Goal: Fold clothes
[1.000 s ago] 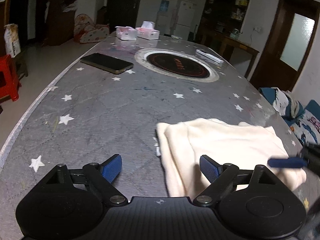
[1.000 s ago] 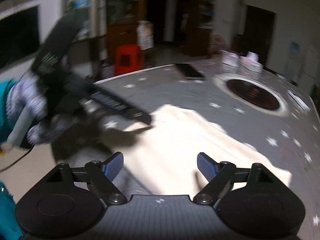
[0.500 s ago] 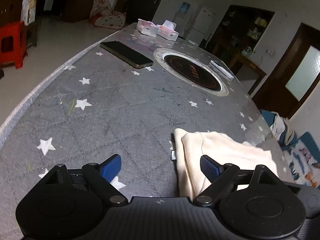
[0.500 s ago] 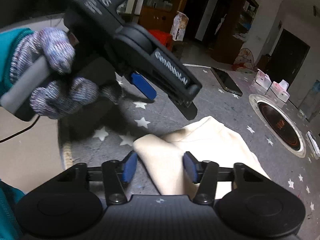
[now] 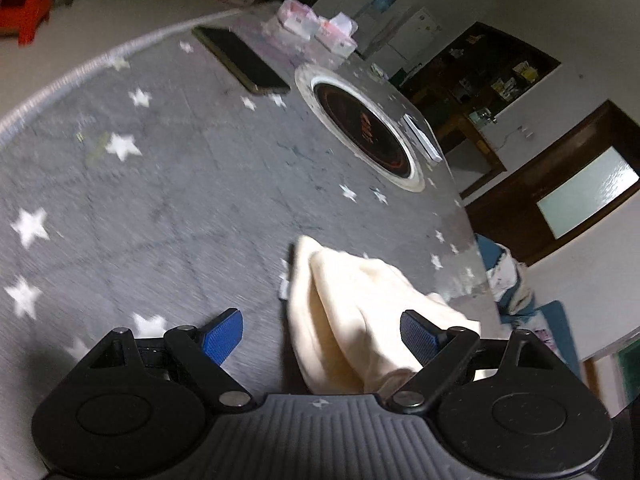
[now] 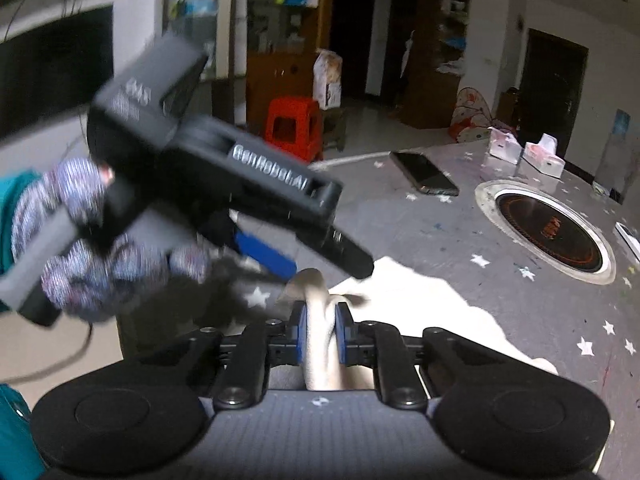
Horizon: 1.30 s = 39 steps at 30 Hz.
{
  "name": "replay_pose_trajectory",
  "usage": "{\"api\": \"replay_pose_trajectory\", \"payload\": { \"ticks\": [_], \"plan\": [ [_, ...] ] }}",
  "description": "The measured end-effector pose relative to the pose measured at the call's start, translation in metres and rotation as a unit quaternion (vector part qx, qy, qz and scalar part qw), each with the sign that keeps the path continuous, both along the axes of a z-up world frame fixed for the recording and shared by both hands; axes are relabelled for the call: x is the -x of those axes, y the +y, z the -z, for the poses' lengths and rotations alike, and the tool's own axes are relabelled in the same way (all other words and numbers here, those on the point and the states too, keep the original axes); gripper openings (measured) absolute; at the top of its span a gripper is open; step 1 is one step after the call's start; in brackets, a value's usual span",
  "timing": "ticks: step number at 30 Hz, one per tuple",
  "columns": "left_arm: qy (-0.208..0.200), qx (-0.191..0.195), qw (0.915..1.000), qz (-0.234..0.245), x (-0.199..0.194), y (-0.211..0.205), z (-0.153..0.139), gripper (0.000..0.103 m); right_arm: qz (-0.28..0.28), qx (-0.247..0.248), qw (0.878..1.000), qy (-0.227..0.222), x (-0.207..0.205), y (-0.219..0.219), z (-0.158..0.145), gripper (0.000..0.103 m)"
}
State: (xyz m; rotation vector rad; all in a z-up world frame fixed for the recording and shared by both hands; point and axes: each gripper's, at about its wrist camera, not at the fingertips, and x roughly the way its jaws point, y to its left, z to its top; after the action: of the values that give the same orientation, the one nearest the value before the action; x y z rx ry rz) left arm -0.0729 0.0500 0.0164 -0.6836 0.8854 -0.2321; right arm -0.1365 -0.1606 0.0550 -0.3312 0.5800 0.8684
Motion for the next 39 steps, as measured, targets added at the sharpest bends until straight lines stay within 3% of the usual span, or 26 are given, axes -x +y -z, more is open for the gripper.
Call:
{"api": "replay_pose_trajectory", "payload": {
  "ticks": [7, 10, 12, 15, 21, 27, 32, 39],
  "plan": [
    [0.028, 0.064, 0.9976, 0.001, -0.012, -0.009, 0.009, 0.083, -0.004, -0.029, 1.0, 0.011, -0.005, -0.016, -0.007, 0.009],
    [0.038, 0.079, 0.9962, 0.005, -0.017, -0.014, 0.015, 0.068, -0.014, -0.034, 0.999, 0.016, -0.002, -0.016, -0.003, 0.009],
    [0.047, 0.086, 0.9952, 0.005, -0.019, -0.016, 0.02, 0.047, -0.019, -0.037, 0.999, 0.018, 0.0, -0.015, -0.001, 0.009],
    [0.056, 0.088, 0.9945, 0.005, -0.022, -0.018, 0.026, 0.027, -0.021, -0.039, 0.999, 0.021, 0.001, -0.017, 0.003, 0.01],
    [0.055, 0.072, 0.9959, 0.006, -0.02, -0.02, 0.026, 0.022, 0.005, -0.054, 0.998, 0.032, 0.004, -0.038, 0.006, 0.019],
    [0.043, 0.045, 0.9979, 0.016, -0.02, -0.025, 0.022, 0.021, 0.097, -0.057, 0.993, 0.036, -0.005, -0.089, 0.011, 0.022],
    [0.039, 0.028, 0.9986, 0.023, -0.021, -0.029, 0.018, 0.022, 0.199, -0.049, 0.978, 0.038, -0.029, -0.141, 0.024, 0.023],
    [0.029, -0.016, 0.9986, 0.04, -0.022, -0.04, 0.011, 0.023, 0.286, -0.073, 0.953, 0.061, -0.051, -0.19, 0.042, 0.036]
  ]
}}
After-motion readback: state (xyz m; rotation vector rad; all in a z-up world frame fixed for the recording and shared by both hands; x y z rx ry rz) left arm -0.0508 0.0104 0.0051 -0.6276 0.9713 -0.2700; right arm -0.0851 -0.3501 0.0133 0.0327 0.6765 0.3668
